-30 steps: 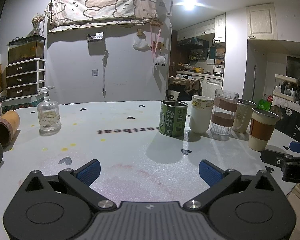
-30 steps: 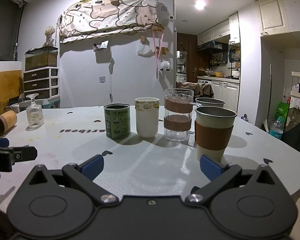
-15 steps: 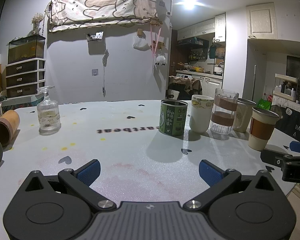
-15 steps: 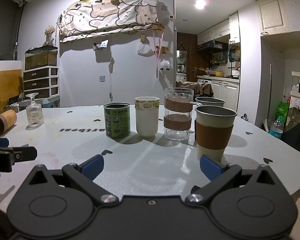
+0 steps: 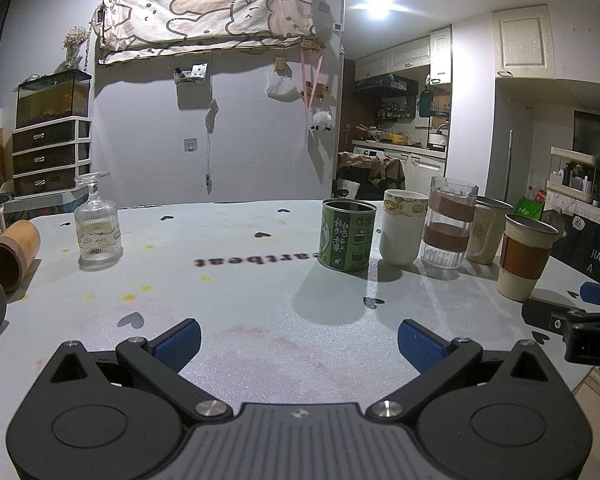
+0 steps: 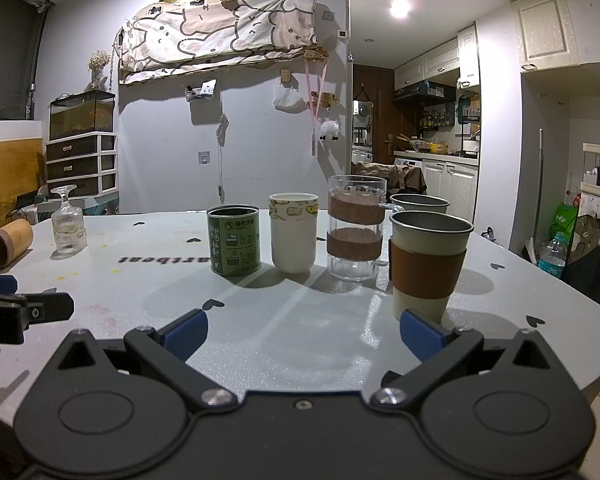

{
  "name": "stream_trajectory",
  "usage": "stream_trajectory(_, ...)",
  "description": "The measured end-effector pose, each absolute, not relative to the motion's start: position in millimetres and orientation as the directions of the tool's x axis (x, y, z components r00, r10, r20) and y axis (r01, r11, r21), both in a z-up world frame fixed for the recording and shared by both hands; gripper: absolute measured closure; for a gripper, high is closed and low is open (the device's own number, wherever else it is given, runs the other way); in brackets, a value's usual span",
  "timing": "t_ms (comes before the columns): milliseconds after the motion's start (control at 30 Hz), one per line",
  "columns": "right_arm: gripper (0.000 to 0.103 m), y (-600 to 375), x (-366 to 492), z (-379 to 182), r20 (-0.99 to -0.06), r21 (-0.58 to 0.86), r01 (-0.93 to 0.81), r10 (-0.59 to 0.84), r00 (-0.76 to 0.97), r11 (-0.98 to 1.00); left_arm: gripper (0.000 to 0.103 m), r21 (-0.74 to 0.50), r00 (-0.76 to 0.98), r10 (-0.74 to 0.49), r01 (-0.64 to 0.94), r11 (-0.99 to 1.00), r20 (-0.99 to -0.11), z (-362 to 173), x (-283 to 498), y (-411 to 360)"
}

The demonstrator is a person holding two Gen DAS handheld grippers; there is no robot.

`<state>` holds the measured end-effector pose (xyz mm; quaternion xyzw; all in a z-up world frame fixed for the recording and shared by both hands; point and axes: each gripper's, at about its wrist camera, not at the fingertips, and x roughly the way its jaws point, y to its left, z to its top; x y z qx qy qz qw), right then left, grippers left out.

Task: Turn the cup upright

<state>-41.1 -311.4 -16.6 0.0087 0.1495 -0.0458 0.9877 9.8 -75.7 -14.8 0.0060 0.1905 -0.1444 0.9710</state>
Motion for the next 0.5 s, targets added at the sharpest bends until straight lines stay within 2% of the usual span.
stream_trajectory(500,0.000,-312.2,-41.2,-18.3,-0.296,0.002,0.094,-0.089,0.951,0.996,0.000,-0.042,0.886,-0.275,0.280,0.959,-0.374,-16.8,9.6,-75.1)
